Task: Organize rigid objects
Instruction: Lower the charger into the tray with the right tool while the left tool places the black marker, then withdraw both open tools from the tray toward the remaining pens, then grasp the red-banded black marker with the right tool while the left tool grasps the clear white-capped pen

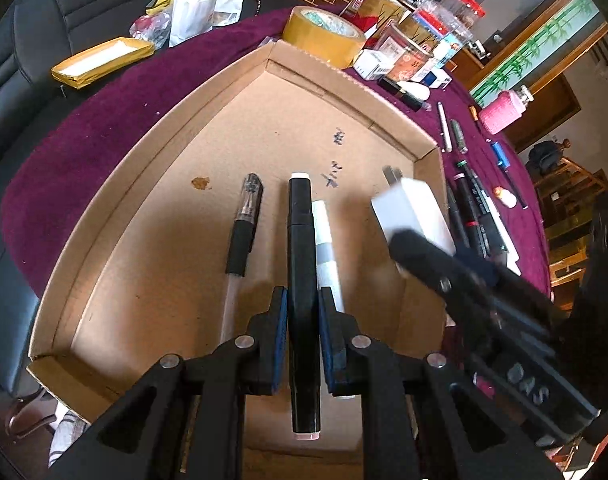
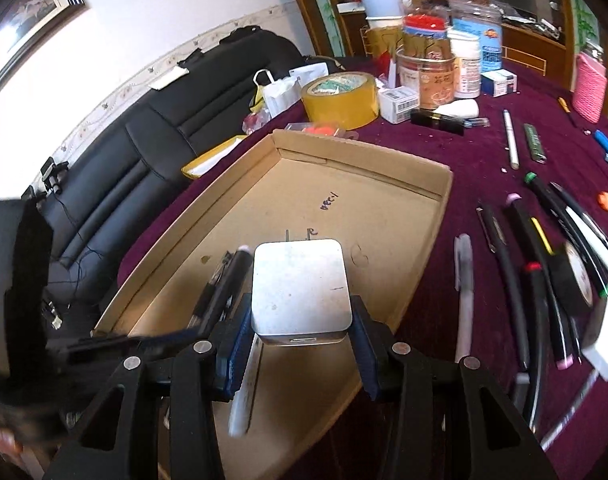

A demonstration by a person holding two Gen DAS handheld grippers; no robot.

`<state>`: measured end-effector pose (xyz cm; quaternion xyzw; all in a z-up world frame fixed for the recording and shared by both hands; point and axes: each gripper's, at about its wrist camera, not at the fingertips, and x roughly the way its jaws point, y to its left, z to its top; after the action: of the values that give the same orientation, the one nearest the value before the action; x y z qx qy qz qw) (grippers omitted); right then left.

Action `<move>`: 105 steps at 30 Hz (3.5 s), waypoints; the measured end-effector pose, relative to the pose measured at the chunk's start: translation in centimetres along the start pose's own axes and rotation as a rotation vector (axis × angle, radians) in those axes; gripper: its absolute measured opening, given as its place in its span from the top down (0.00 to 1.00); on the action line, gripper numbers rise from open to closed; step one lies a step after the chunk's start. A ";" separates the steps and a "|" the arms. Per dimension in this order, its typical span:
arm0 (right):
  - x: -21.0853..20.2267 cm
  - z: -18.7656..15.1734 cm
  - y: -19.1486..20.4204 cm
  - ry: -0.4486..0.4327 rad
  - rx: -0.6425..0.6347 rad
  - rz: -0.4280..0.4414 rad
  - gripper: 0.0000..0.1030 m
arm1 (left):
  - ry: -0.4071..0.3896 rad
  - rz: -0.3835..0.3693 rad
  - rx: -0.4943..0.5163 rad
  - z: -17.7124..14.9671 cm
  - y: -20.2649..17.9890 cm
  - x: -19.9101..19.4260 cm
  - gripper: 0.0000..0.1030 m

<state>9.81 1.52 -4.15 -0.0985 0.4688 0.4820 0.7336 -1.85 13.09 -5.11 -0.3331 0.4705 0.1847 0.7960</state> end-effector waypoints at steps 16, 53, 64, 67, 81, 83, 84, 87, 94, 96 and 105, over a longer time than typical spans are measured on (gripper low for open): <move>4.7 1.6 0.7 0.107 -0.061 -0.113 0.52 | 0.009 0.055 0.031 -0.2 -0.3 0.6 0.86; -11.3 -11.3 -7.8 -0.134 0.236 0.005 0.48 | -0.073 0.013 0.179 -7.2 -8.4 -4.3 0.57; -14.8 -14.2 -8.4 -0.227 0.278 -0.058 0.48 | -0.068 0.013 0.259 -9.8 -11.2 -4.6 0.52; -15.1 -14.6 -8.2 -0.220 0.254 -0.031 0.48 | -0.064 0.015 0.265 -10.0 -11.4 -4.4 0.52; -14.5 -14.2 -8.0 -0.196 0.200 -0.162 0.50 | -0.037 0.033 0.278 -8.9 -11.9 -2.5 0.52; -14.3 -14.0 -8.2 -0.188 0.200 -0.163 0.50 | -0.029 0.035 0.274 -8.6 -11.9 -2.2 0.52; -14.1 -14.0 -8.4 -0.184 0.200 -0.163 0.50 | -0.025 0.035 0.272 -8.5 -12.0 -2.0 0.51; -13.8 -13.6 -9.0 -0.179 0.206 -0.170 0.50 | -0.011 0.024 0.271 -8.0 -12.2 -1.4 0.47; -12.7 -12.4 -10.6 -0.156 0.221 -0.148 0.50 | 0.004 0.030 0.300 -6.8 -13.4 0.3 0.47; -12.2 -11.9 -11.2 -0.150 0.226 -0.138 0.50 | 0.010 0.027 0.294 -6.3 -13.6 0.9 0.47; -9.6 -9.0 -13.3 -0.108 0.226 -0.096 0.60 | 0.023 0.016 0.263 -3.5 -14.6 2.9 0.49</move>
<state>14.21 -16.60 -5.55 -0.0113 0.4747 0.3949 0.7865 6.23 0.18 -3.65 -0.2244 0.5024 0.1238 0.8258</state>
